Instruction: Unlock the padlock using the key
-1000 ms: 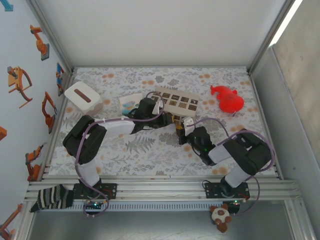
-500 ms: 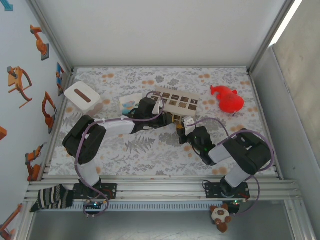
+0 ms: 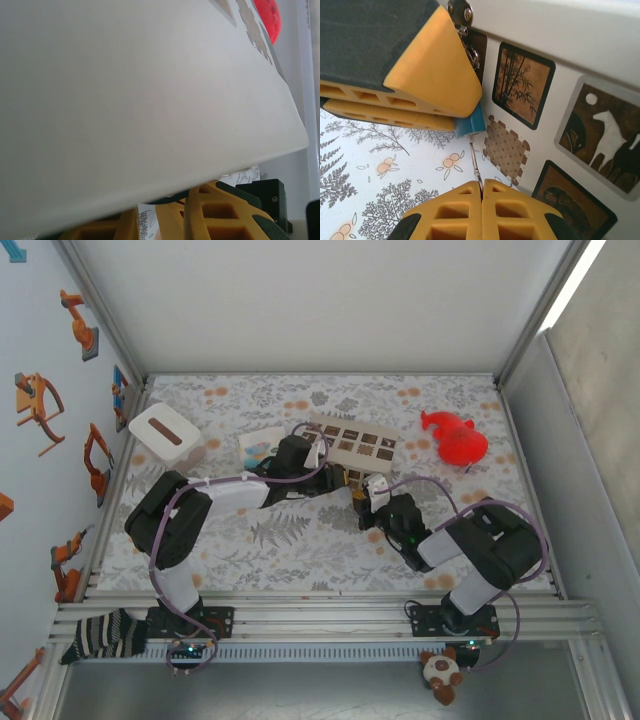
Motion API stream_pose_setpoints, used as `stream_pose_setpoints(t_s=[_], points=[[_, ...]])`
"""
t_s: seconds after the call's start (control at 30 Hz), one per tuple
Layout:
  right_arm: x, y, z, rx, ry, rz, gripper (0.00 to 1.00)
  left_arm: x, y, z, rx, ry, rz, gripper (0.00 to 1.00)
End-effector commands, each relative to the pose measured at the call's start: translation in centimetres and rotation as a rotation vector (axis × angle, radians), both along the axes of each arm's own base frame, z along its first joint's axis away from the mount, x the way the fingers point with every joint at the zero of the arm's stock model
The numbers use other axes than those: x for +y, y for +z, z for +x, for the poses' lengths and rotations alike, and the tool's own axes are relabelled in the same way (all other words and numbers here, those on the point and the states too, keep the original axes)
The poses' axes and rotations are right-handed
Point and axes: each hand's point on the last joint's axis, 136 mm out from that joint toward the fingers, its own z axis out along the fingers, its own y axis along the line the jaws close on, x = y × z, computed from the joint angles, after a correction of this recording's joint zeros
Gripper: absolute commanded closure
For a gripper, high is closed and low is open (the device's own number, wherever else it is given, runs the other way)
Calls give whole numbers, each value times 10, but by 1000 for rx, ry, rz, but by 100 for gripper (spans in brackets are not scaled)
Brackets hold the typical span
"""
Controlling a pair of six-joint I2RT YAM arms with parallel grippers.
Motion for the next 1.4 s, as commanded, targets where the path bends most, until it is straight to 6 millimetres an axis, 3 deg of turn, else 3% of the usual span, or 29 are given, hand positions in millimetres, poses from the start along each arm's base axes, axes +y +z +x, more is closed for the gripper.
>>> stream_pose_setpoints(t_s=[0.0, 0.3, 0.77, 1.37], points=[[-1, 15, 3, -56, -7, 20, 100, -12, 47, 2, -56, -25, -101, 84], [-2, 23, 10, -79, -17, 30, 100, -13, 47, 1, -53, -29, -100, 84], [2, 28, 5, -77, 18, 55, 100, -13, 47, 1, -52, -29, -104, 84], [3, 43, 18, -161, -14, 85, 100, -14, 50, -1, -43, -33, -116, 84]])
